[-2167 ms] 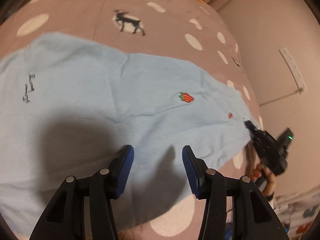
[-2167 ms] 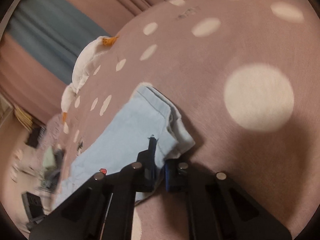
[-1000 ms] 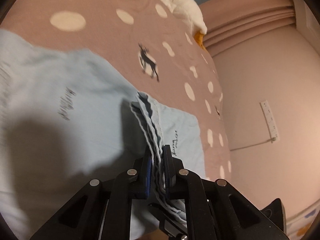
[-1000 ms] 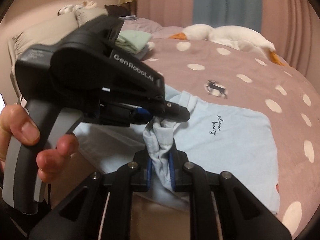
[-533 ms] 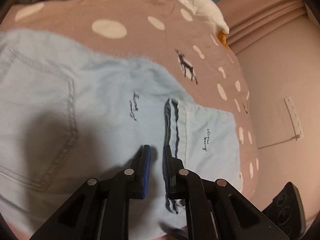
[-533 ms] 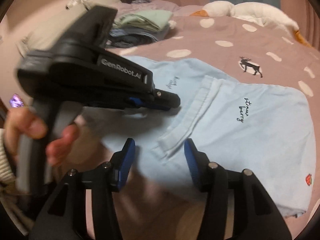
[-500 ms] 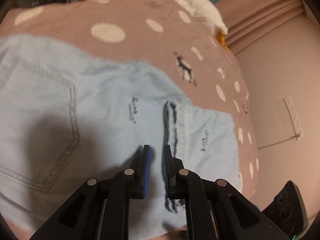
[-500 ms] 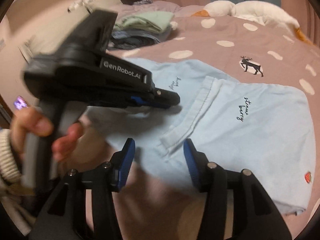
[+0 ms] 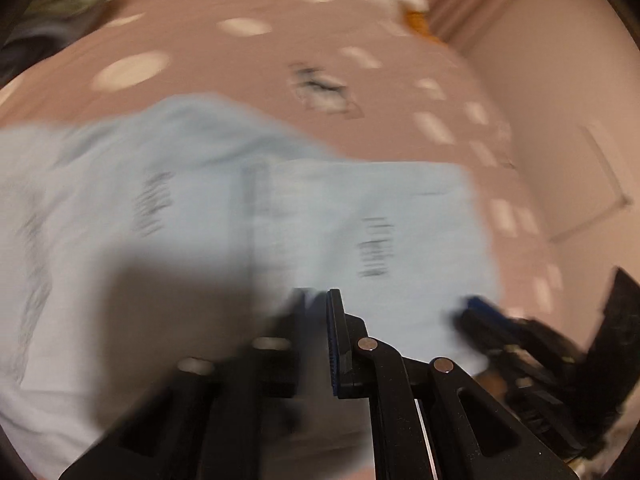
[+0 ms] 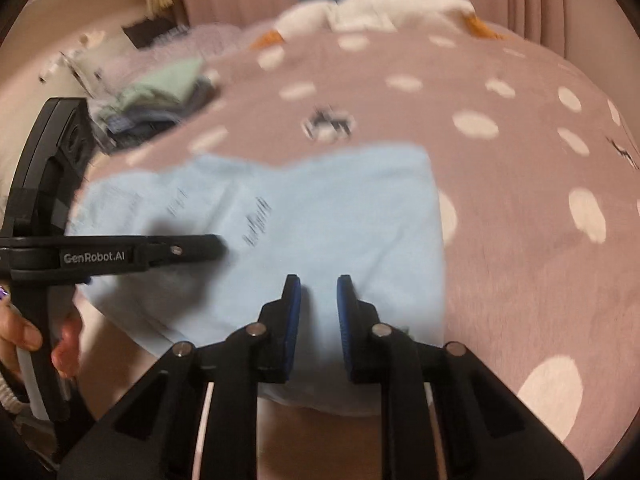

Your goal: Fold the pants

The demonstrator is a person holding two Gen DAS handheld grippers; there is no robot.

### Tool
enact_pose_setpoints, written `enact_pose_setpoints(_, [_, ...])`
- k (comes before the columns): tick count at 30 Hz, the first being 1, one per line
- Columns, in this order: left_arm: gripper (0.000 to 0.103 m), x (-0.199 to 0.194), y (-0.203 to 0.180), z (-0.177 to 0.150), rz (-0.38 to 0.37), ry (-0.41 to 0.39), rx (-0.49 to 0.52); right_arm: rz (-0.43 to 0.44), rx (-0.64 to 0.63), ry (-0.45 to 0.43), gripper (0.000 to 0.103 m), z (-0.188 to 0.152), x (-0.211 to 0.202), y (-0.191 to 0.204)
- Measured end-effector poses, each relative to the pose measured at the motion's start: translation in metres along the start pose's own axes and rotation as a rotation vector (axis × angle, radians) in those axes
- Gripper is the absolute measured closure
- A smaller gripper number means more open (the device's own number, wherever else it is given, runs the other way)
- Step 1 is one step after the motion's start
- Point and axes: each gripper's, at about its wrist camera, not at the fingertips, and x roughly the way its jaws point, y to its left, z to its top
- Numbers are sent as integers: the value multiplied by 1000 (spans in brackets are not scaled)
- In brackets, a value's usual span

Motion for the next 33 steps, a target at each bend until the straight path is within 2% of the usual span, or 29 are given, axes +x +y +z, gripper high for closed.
enact_pose_setpoints(2, [100, -13, 14, -10, -32, -24, -39, -12, -1, 17, 88, -7, 7, -5])
enact_pose_setpoints(4, [100, -22, 13, -17, 0, -42, -8, -14, -1, 12, 88, -8, 8, -7])
enact_pose_setpoints(6, [100, -29, 7, -24, 64, -54, 39, -42, -33, 2, 81, -2, 3, -1])
enact_pose_setpoints(7, [100, -30, 8, -27, 68, -49, 49, -41, -58, -10, 82, 1, 2, 5])
enact_pose_setpoints(10, [100, -30, 11, -27, 48, -38, 31, 91, -107, -9, 84, 15, 7, 28])
enact_pose_setpoints(16, [100, -34, 18, -27, 8, -19, -4, 244, -101, 72, 90, 56, 58, 63])
enact_pose_setpoints(19, [100, -34, 14, -28, 22, -16, 20, 222, -66, 166, 98, 69, 98, 71])
enact_pose_setpoints(20, [100, -35, 13, -29, 28, -18, 34, 214, -54, 176, 101, 72, 103, 72])
enact_pose_setpoints(25, [100, -33, 15, -28, 23, -21, 34, 188, 75, 172, 102, 93, 115, 62])
enact_pose_setpoints(30, [100, -33, 15, -28, 22, -18, 40, 214, 103, 170, 99, 78, 99, 50])
enact_pose_setpoints(33, [100, -33, 16, -27, 17, -18, 35, 234, 117, 177, 97, 57, 75, 37])
